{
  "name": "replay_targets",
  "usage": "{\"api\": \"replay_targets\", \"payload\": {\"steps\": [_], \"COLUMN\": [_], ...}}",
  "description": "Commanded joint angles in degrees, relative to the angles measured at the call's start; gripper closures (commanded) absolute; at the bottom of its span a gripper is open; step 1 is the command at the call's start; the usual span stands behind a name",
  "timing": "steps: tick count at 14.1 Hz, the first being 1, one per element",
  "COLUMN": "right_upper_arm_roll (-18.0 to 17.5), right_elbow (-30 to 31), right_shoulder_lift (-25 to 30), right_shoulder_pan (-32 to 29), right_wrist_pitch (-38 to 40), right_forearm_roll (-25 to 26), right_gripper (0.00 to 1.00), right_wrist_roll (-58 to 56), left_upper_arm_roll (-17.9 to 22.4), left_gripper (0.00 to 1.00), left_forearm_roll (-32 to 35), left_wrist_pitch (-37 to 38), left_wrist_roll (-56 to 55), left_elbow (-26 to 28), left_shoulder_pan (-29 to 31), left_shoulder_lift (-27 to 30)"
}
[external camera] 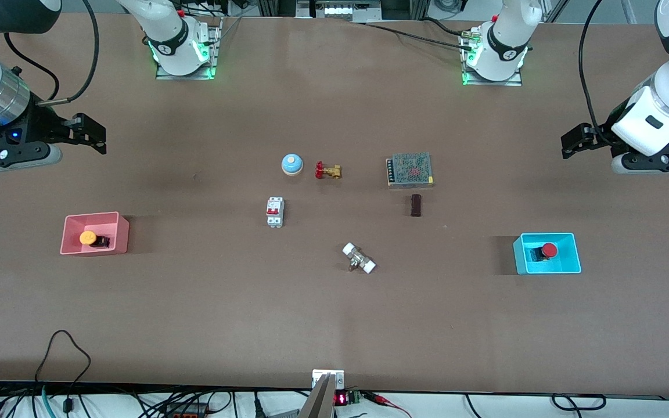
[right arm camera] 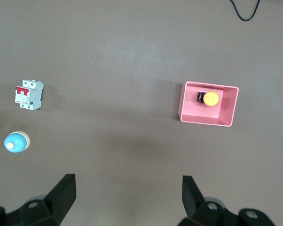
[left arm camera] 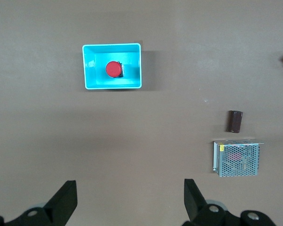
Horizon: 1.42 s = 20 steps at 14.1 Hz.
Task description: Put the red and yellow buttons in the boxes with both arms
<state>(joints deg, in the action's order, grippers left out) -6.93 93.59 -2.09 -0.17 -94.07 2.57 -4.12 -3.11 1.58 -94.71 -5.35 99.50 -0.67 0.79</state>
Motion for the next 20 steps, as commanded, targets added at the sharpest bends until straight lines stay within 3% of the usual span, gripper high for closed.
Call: {"api": "replay_targets", "payload": {"steps": [1,20], "right_upper_arm_roll": [-0.01,-0.01], "right_elbow": [-1.22,-1.04], "right_shoulder_lift": [-0.55,-0.73], "right_shoulder_pan": [0.09,-0.62], "right_wrist_pitch": [1.17,1.08], "right_forearm_roll": [0.69,0.33], "right_gripper": [0.00,0.00], "right_wrist_roll": [1.40,1.66], "left_upper_arm_roll": [-0.06,-0.15], "left_gripper": [0.00,0.00], "left_forearm_roll": [-0.26,-0.35], "left_wrist_pitch": [1.20,2.52], "left_wrist_roll": [0.69,0.08], "left_elbow": [-0.80,-1.07], "left_shoulder_pan": [0.40,0.14], "left_shoulder_lift": [0.26,0.44]}}
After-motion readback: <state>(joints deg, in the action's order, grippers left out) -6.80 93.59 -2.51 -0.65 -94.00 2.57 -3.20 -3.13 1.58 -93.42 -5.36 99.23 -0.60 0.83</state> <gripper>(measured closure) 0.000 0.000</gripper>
